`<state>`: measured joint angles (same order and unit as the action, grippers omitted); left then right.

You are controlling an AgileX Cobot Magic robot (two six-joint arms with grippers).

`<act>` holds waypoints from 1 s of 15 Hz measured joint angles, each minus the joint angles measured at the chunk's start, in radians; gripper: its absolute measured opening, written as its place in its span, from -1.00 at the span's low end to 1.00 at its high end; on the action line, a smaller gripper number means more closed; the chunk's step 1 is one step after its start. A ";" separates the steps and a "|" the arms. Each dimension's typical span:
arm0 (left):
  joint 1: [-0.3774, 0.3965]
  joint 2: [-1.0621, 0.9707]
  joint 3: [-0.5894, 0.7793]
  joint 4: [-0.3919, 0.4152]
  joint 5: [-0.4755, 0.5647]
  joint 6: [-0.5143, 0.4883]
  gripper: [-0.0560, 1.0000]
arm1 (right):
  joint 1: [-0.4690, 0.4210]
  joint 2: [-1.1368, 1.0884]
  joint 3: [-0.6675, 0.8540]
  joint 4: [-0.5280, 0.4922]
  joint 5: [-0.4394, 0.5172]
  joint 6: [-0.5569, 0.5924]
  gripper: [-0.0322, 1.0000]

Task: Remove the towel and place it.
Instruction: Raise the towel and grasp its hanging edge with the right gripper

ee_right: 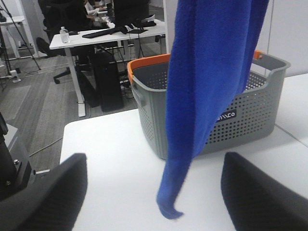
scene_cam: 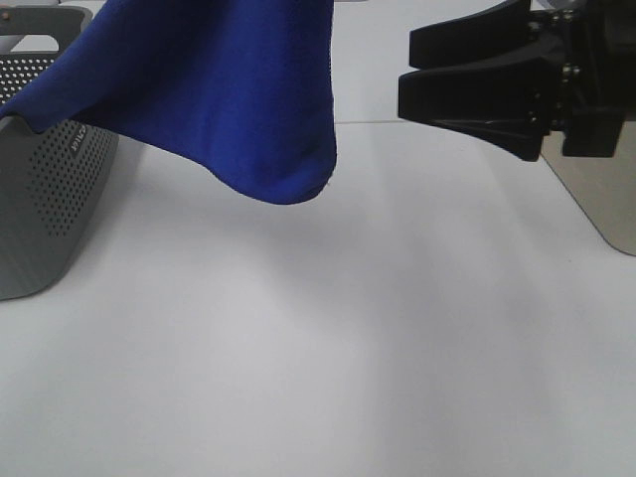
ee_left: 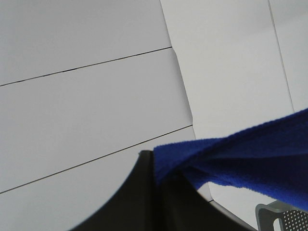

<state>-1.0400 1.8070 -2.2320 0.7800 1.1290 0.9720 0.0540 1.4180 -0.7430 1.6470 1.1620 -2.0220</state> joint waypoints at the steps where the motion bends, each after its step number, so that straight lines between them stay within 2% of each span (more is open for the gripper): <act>1: 0.000 0.000 0.000 -0.001 0.000 0.001 -0.89 | 0.028 0.038 -0.019 0.003 0.000 -0.018 0.52; 3: 0.000 0.000 0.000 -0.003 -0.001 0.001 -0.89 | 0.094 0.144 -0.061 0.037 -0.005 -0.067 0.52; 7: 0.000 0.000 0.000 -0.004 -0.001 0.001 -0.89 | 0.095 0.230 -0.094 0.086 -0.096 -0.145 0.52; 11: 0.000 0.000 0.000 -0.015 0.000 0.001 -0.89 | 0.095 0.312 -0.112 0.088 -0.100 -0.183 0.52; 13: 0.000 0.000 0.000 -0.037 0.000 0.001 -0.89 | 0.095 0.357 -0.145 0.090 -0.064 -0.184 0.52; 14: 0.000 0.000 0.000 -0.045 0.000 0.001 -0.89 | 0.110 0.386 -0.170 0.090 -0.009 -0.184 0.52; 15: 0.000 0.000 0.000 -0.050 0.000 0.001 -0.89 | 0.135 0.404 -0.184 0.090 0.001 -0.184 0.52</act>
<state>-1.0400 1.8070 -2.2320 0.7300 1.1290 0.9730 0.1890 1.8220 -0.9270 1.7370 1.1630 -2.2060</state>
